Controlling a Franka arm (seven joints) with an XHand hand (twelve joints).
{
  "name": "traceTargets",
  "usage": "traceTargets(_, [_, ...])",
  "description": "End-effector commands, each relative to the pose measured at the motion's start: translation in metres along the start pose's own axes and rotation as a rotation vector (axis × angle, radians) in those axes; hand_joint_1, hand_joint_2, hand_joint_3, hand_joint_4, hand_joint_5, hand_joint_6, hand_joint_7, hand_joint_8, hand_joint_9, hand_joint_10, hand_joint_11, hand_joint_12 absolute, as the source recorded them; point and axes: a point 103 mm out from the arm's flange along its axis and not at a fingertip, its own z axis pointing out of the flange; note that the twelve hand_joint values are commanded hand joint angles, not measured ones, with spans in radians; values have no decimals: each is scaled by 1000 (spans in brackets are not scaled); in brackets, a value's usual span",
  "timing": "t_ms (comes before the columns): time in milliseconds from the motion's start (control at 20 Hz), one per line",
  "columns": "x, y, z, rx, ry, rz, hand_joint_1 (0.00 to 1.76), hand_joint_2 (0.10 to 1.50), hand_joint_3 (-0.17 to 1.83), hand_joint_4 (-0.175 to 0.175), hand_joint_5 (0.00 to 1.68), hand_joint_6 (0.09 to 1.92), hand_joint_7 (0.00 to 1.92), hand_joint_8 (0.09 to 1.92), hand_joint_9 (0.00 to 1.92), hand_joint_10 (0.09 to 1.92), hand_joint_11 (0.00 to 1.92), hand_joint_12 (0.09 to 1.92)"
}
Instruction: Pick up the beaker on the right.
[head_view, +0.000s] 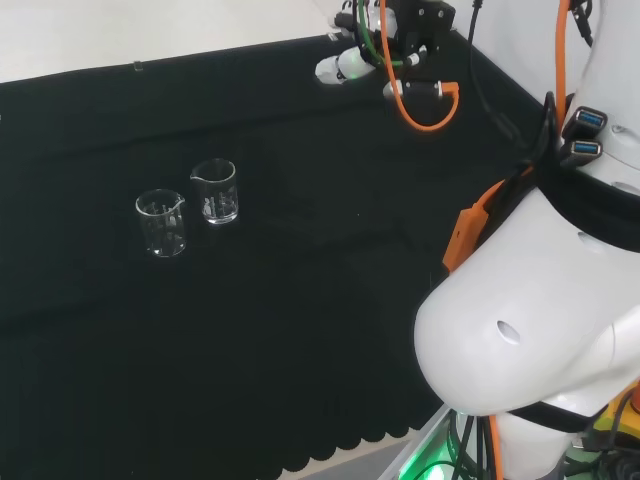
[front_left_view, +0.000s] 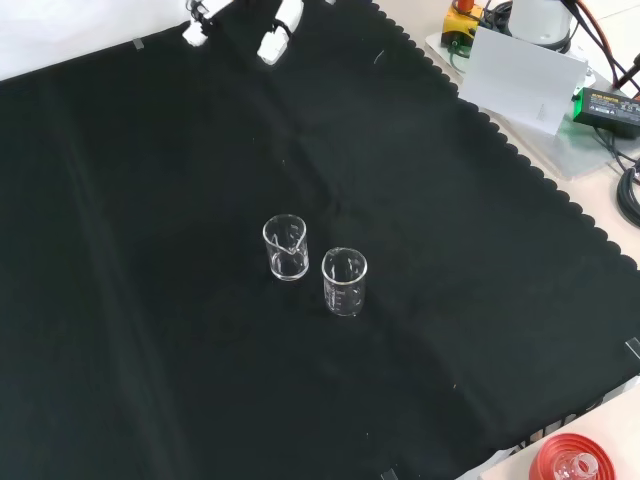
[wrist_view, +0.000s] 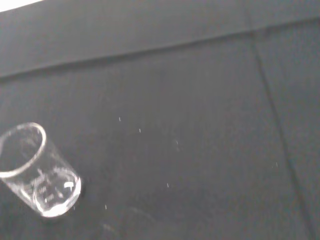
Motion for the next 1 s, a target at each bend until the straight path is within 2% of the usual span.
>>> traceTargets(50, [3, 52, 87, 49, 51, -127, 732, 902, -67, -76, 220, 87, 137, 661, 240, 750, 0, 1115])
traceTargets(350, [10, 67, 112, 77, 97, -144, 761, 920, -174, -79, 213, 87, 128, 695, 256, 737, 0, 1131])
traceTargets(550, [18, 71, 126, 85, 125, -178, 761, 914, -175, -80, 210, 87, 120, 692, 245, 734, 0, 1136])
traceTargets(700, [22, 73, 135, 94, 176, -206, 761, 911, -175, -80, 209, 87, 114, 690, 239, 733, 0, 1137])
traceTargets(1000, [28, 75, 154, 120, 210, -254, 757, 898, -175, -79, 209, 87, 109, 687, 227, 731, 0, 1125])
